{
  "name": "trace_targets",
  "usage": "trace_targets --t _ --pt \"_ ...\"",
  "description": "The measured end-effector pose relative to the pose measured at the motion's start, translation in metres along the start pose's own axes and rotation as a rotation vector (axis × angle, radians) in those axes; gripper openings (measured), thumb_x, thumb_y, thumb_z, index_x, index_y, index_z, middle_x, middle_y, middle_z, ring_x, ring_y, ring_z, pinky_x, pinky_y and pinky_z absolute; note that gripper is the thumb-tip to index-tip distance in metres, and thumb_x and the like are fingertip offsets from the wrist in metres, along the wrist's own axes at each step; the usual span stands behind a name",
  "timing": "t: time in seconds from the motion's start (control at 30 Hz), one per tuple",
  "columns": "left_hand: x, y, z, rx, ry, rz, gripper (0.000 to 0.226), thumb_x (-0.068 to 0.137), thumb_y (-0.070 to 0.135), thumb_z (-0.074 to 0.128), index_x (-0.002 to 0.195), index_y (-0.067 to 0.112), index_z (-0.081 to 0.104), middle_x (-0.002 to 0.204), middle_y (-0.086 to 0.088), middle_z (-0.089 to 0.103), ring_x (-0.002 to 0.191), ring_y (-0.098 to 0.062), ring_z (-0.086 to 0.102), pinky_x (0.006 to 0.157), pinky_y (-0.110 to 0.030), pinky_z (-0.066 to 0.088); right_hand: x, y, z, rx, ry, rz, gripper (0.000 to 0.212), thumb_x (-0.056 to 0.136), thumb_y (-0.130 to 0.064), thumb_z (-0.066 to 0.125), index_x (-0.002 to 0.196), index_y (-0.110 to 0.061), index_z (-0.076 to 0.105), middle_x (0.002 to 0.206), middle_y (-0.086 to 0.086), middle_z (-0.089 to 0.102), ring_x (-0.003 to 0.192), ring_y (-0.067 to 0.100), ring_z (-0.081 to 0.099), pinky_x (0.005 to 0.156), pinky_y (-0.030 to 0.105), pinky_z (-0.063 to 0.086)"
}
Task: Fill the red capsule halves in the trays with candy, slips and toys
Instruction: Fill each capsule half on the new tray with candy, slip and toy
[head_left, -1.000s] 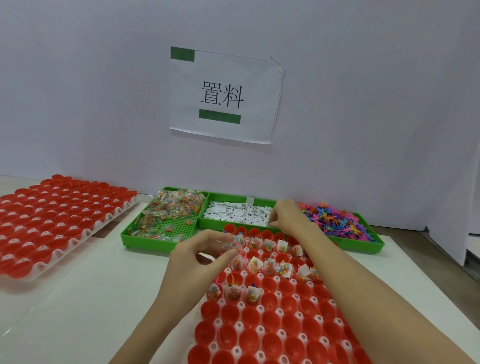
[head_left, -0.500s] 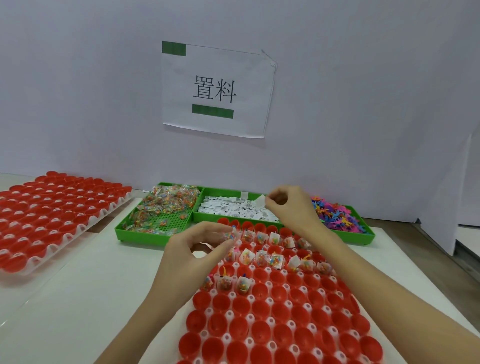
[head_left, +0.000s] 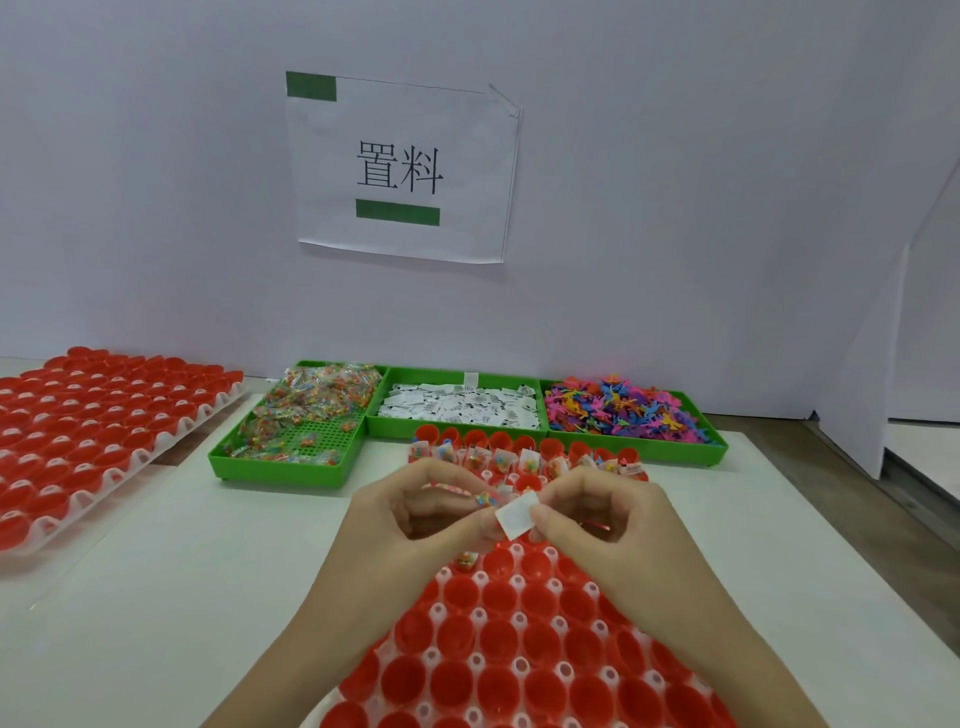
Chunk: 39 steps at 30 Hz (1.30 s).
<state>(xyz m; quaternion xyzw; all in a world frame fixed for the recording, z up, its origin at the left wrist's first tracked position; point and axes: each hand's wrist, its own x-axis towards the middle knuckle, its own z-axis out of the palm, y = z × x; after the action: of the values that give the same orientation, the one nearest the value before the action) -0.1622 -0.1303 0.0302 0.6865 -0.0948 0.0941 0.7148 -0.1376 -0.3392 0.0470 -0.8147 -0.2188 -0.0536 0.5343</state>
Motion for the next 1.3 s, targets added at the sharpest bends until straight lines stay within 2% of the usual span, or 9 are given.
trace_targets --t 0.23,0.33,0.43,0.57,0.77,0.9,1.03,1.17,1.3 --pt "-0.006 0.002 0.014 -0.083 -0.081 -0.013 0.013 0.092 0.012 0.069 0.102 0.007 0.075 0.088 -0.018 0.078 0.085 -0.032 0.078 0.076 -0.027 0.062 -0.002 0.01 0.0 -0.086 0.076 -0.012 0.01 0.09 -0.026 0.075 0.08 -0.028 0.073 0.077 -0.008 0.073 0.073 0.012 0.069 0.064 0.018 0.053" --pt "-0.006 0.001 0.016 -0.078 -0.073 -0.017 0.013 0.082 0.023 0.079 0.093 0.016 0.078 0.087 -0.017 0.078 0.083 -0.032 0.078 0.075 -0.026 0.062 -0.004 0.011 0.001 -0.064 0.073 -0.017 0.011 0.09 -0.024 0.076 0.079 -0.027 0.072 0.077 -0.007 0.073 0.071 0.012 0.068 0.063 0.018 0.052" --pt "-0.005 -0.004 0.015 -0.005 -0.044 -0.02 0.029 0.07 0.032 0.094 0.089 0.018 0.076 0.085 -0.015 0.077 0.08 -0.032 0.077 0.076 -0.028 0.062 -0.006 0.01 0.004 -0.05 0.068 -0.029 0.011 0.089 -0.029 0.076 0.079 -0.027 0.07 0.076 -0.005 0.073 0.071 0.015 0.068 0.063 0.023 0.054" --pt "-0.004 -0.01 0.014 0.001 -0.027 -0.009 0.023 0.071 0.026 0.089 0.086 0.018 0.074 0.081 -0.018 0.074 0.077 -0.034 0.077 0.076 -0.035 0.064 -0.009 0.007 0.008 -0.027 0.021 -0.05 0.015 0.088 -0.044 0.071 0.083 -0.029 0.069 0.078 -0.004 0.073 0.072 0.016 0.068 0.064 0.026 0.056" --pt "-0.003 -0.004 0.01 -0.055 -0.028 -0.01 0.016 0.08 0.008 0.08 0.091 0.011 0.069 0.083 -0.021 0.074 0.08 -0.036 0.077 0.071 -0.025 0.061 -0.009 0.003 0.004 -0.046 0.038 -0.041 0.008 0.096 -0.036 0.066 0.09 -0.033 0.07 0.083 -0.008 0.073 0.081 0.013 0.07 0.073 0.025 0.056" --pt "-0.003 -0.004 0.009 -0.087 -0.014 -0.008 0.02 0.087 -0.001 0.074 0.102 0.004 0.062 0.086 -0.023 0.075 0.084 -0.037 0.077 0.075 -0.031 0.063 0.015 0.007 -0.016 -0.234 0.129 0.021 0.009 0.096 -0.029 0.066 0.09 -0.035 0.07 0.078 -0.013 0.073 0.078 0.002 0.069 0.07 0.013 0.051" --pt "-0.001 -0.005 0.005 -0.017 0.017 0.019 0.006 0.088 -0.001 0.074 0.089 0.005 0.072 0.083 -0.018 0.075 0.083 -0.032 0.078 0.078 -0.031 0.063 0.07 0.032 -0.048 -0.546 0.13 0.133 0.01 0.097 -0.02 0.066 0.099 -0.027 0.073 0.085 -0.013 0.07 0.079 -0.001 0.064 0.065 0.009 0.045" --pt "0.0 -0.003 0.002 -0.015 0.046 0.0 0.008 0.088 0.0 0.074 0.088 0.006 0.079 0.09 -0.011 0.079 0.085 -0.027 0.079 0.075 -0.022 0.062 0.122 0.07 -0.071 -0.713 0.144 0.163 0.015 0.097 -0.011 0.066 0.106 -0.016 0.077 0.103 0.006 0.075 0.087 0.015 0.067 0.081 0.021 0.05" --pt "0.003 -0.002 -0.002 -0.028 0.077 -0.03 0.006 0.088 0.001 0.074 0.091 0.004 0.079 0.092 -0.009 0.08 0.085 -0.027 0.079 0.073 -0.019 0.06 0.149 0.105 -0.079 -0.809 -0.022 0.155 0.025 0.097 -0.006 0.065 0.117 -0.018 0.075 0.112 0.01 0.073 0.098 0.023 0.069 0.091 0.034 0.056"
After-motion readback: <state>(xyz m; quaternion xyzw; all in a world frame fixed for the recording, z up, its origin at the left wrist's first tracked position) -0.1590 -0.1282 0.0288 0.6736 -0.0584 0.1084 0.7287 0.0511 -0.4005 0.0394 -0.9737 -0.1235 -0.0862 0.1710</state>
